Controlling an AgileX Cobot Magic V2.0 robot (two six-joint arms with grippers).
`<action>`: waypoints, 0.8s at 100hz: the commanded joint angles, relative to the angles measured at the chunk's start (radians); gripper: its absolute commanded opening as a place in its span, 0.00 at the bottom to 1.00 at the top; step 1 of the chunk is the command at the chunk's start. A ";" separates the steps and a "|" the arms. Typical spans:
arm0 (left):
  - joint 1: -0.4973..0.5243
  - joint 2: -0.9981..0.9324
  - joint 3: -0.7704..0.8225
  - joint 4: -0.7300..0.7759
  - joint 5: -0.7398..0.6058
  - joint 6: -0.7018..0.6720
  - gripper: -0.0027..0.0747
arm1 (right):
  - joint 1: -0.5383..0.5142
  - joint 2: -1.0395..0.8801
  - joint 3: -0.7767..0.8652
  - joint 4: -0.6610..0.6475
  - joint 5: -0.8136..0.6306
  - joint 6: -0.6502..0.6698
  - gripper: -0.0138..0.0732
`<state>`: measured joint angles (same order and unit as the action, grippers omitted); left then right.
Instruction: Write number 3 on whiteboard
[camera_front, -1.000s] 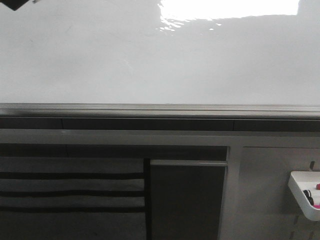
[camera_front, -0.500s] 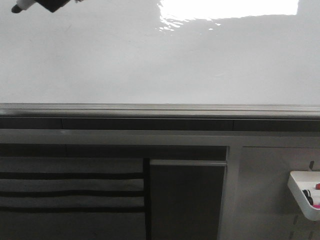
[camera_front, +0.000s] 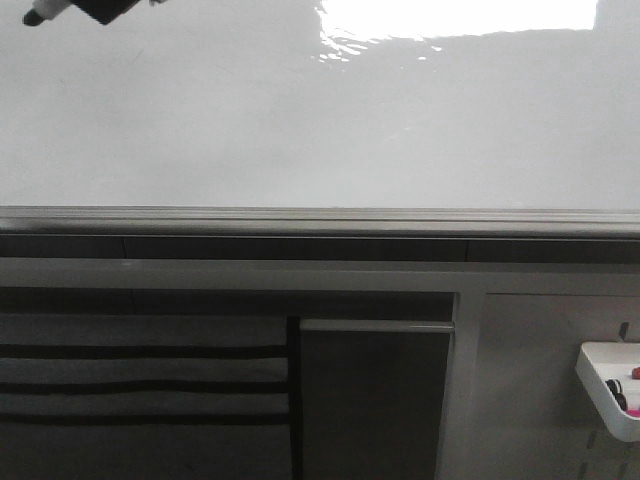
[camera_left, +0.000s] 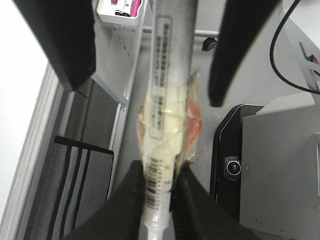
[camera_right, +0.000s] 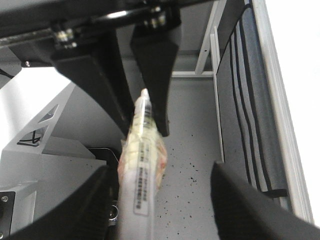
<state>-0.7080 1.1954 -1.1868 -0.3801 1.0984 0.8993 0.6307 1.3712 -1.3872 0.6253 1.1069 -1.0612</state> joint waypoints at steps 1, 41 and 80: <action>-0.008 -0.019 -0.031 -0.036 -0.042 -0.003 0.01 | 0.001 -0.025 -0.036 0.031 -0.021 -0.001 0.53; -0.008 -0.019 -0.031 -0.034 -0.043 -0.003 0.01 | 0.001 -0.025 -0.036 0.031 0.026 -0.001 0.28; -0.008 -0.019 -0.031 -0.036 -0.047 -0.003 0.15 | 0.001 -0.025 -0.036 0.033 0.026 -0.001 0.16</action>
<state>-0.7080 1.1954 -1.1868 -0.3801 1.0965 0.8953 0.6307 1.3737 -1.3872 0.6253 1.1519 -1.0575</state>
